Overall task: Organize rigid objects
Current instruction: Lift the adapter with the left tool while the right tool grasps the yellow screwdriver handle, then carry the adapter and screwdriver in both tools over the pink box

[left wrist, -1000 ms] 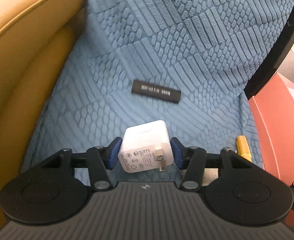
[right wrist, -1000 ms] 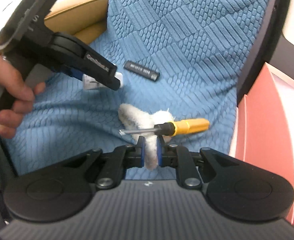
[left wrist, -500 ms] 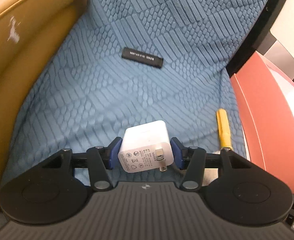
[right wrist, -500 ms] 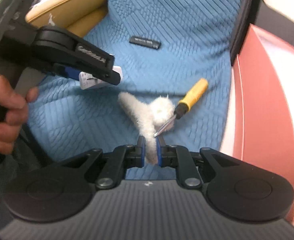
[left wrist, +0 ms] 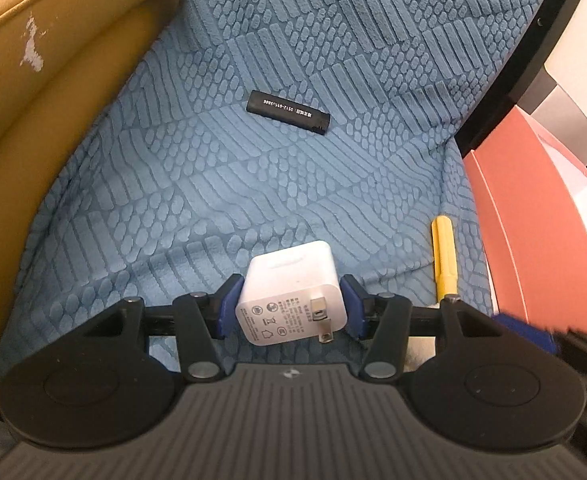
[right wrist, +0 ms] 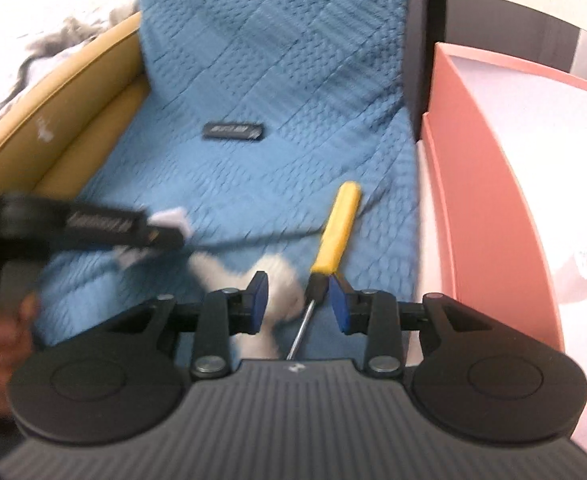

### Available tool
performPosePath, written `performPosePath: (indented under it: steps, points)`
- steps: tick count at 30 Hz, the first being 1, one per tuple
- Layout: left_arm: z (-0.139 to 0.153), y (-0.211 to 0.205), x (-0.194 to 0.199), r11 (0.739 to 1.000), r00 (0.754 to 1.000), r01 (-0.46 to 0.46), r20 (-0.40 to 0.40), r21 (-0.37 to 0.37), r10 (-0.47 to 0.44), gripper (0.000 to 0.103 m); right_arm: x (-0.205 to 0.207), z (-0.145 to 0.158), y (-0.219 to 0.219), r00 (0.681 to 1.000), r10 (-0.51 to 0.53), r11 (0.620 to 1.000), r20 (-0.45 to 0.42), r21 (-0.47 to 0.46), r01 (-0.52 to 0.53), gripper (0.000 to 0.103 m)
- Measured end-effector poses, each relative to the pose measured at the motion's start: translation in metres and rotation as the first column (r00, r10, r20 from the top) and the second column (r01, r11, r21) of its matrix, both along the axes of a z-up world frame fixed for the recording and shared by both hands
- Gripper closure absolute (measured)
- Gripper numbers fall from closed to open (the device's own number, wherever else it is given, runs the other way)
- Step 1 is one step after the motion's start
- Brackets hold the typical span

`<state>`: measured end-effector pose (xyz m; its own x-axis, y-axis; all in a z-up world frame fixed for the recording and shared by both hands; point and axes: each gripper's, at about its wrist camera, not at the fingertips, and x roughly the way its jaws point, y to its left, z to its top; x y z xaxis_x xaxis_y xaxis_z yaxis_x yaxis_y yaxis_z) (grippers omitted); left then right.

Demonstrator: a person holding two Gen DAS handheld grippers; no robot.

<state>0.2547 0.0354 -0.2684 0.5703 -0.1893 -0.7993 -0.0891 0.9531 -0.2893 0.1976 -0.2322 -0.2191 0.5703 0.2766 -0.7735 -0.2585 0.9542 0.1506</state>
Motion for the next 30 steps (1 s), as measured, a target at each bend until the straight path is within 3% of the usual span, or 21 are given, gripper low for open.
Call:
performPosePath:
  steps: [5,11,18,30]
  points:
    - [0.000,0.000,0.003,1.000,1.000,-0.003,0.003,-0.006,0.003,0.045,0.027,-0.011,-0.005,0.998,-0.055,0.998,0.024,-0.011,0.055,0.068]
    - [0.000,0.001,0.005,1.000,1.000,-0.006,0.006,-0.016,0.006,0.045,0.045,-0.031,-0.008,0.993,-0.107,0.994,-0.045,-0.008,0.107,0.068]
    - [-0.001,0.002,0.007,1.000,1.000,-0.005,0.008,-0.017,0.005,0.045,0.049,-0.045,0.006,0.995,-0.098,0.994,-0.036,-0.047,0.096,0.078]
    - [0.007,-0.006,0.013,0.999,0.999,0.027,0.031,-0.025,-0.026,0.045,0.047,-0.037,0.008,0.996,-0.075,0.993,-0.037,-0.095,0.071,0.082]
